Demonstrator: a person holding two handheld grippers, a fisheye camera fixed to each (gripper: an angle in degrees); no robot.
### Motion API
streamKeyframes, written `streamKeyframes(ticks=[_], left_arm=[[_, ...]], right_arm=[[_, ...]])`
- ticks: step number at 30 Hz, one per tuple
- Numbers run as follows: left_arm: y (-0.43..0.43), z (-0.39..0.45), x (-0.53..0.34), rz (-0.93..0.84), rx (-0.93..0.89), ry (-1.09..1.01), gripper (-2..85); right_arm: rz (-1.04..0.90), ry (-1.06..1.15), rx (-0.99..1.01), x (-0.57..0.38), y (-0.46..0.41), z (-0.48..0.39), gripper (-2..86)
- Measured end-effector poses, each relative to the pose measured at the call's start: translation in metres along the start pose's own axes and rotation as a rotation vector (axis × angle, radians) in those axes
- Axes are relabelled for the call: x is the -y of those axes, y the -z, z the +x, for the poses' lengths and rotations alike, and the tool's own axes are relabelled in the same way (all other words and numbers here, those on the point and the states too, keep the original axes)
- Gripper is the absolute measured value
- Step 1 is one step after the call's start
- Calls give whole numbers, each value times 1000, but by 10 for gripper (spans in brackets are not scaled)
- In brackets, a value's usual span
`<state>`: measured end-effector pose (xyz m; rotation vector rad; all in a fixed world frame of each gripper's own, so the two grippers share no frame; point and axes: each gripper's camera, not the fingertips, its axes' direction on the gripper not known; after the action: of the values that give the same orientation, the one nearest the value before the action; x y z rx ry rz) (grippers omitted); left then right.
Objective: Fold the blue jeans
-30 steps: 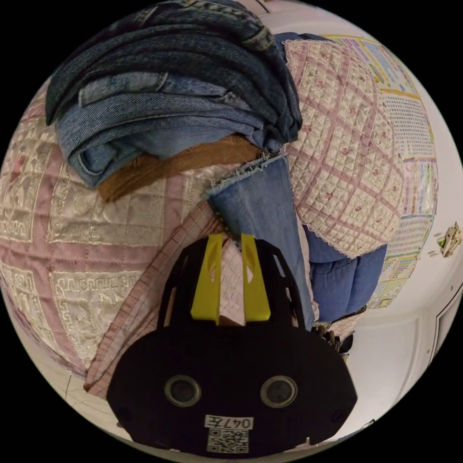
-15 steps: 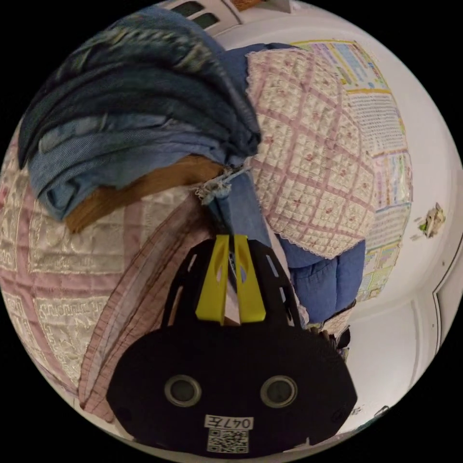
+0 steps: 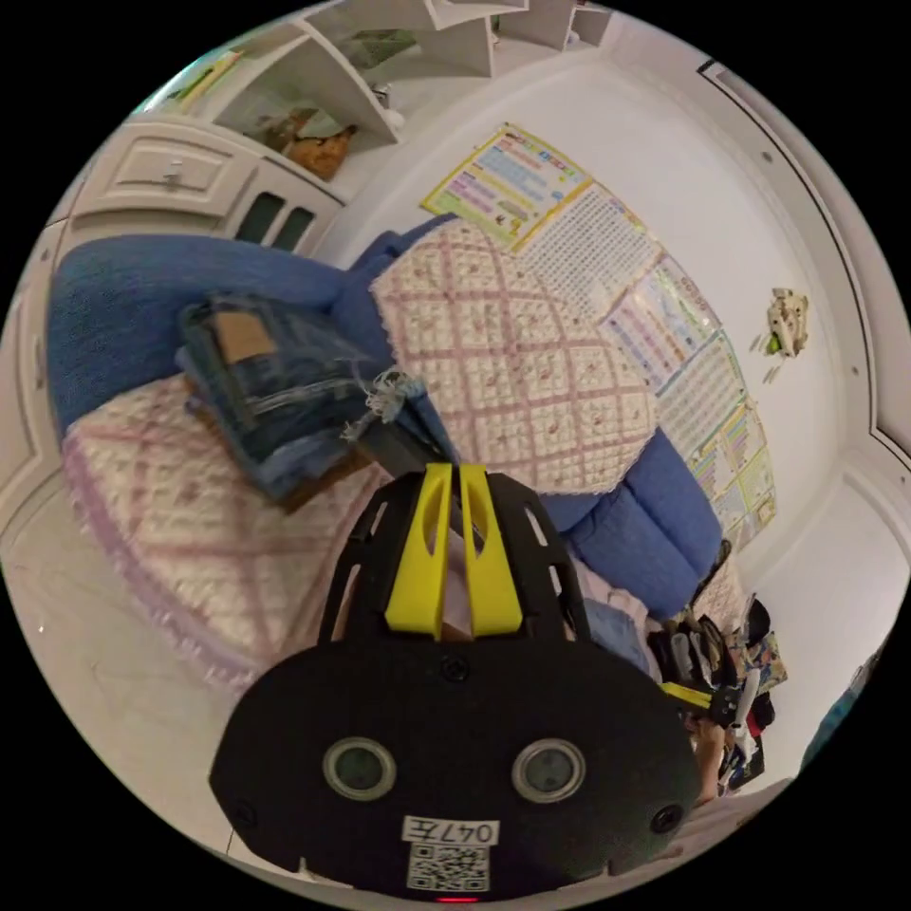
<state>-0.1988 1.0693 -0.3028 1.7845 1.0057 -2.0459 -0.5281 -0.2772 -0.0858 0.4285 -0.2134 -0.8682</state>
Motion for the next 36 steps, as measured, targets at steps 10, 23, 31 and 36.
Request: streamKeyframes(ticks=[10,23,31,36], left_arm=[[5,-81,-157,-144,-14,263,-9],[-6,37,-256,-119,60,53,-9],[-72,270,-342,-204,-105,-549,-9],[-156,371,-470,-440,-290,-747,-4]], right_arm=[[-123,16,149,-50,-31,-3,54],[45,-103,222,-99,16,41,35],[139,-236,205,-137,35,87,-4],[159,-320,226,-168,38,116,-5]])
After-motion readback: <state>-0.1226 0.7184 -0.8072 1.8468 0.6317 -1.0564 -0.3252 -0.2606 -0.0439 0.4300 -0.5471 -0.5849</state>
